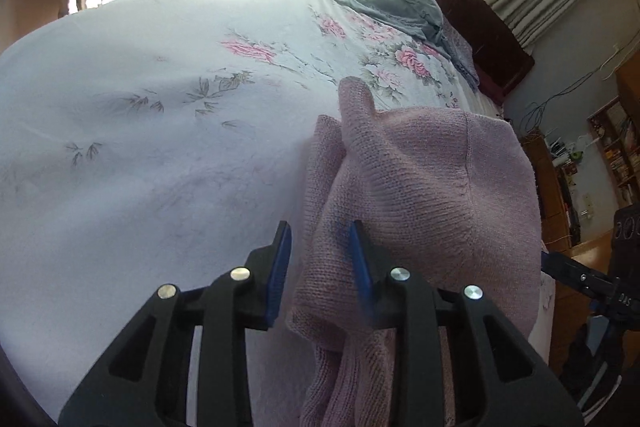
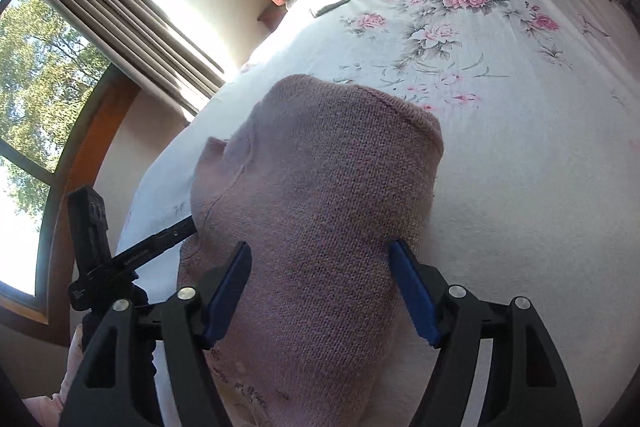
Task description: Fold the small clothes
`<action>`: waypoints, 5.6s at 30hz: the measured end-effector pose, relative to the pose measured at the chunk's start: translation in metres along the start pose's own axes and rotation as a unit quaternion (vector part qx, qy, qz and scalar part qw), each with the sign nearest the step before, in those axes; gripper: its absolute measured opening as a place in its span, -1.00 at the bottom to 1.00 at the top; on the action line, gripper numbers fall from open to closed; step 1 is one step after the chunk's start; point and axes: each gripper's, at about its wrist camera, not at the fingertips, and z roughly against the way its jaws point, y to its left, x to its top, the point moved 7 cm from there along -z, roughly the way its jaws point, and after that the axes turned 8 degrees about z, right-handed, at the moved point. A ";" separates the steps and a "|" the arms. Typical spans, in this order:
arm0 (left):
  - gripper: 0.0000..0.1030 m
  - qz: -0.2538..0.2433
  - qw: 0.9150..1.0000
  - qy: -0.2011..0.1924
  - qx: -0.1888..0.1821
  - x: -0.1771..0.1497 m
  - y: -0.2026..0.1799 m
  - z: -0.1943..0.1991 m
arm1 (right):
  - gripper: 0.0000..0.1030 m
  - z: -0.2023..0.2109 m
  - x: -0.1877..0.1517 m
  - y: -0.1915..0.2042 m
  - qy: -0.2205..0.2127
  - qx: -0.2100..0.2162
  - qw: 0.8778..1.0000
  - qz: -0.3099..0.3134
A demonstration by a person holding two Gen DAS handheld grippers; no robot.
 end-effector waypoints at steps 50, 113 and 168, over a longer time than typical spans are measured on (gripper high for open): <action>-0.05 0.016 0.990 0.064 -0.120 -0.016 0.012 0.009 | 0.67 -0.001 -0.028 -0.033 0.001 0.091 0.993 -0.079; 0.03 -0.093 0.985 0.060 -0.136 -0.255 -0.165 0.037 | 0.58 0.145 -0.235 -0.130 -0.013 0.127 0.987 -0.102; 0.73 -0.204 0.976 -0.072 0.033 -0.276 -0.175 0.172 | 0.93 0.249 -0.246 -0.010 -0.066 -0.277 0.958 -0.027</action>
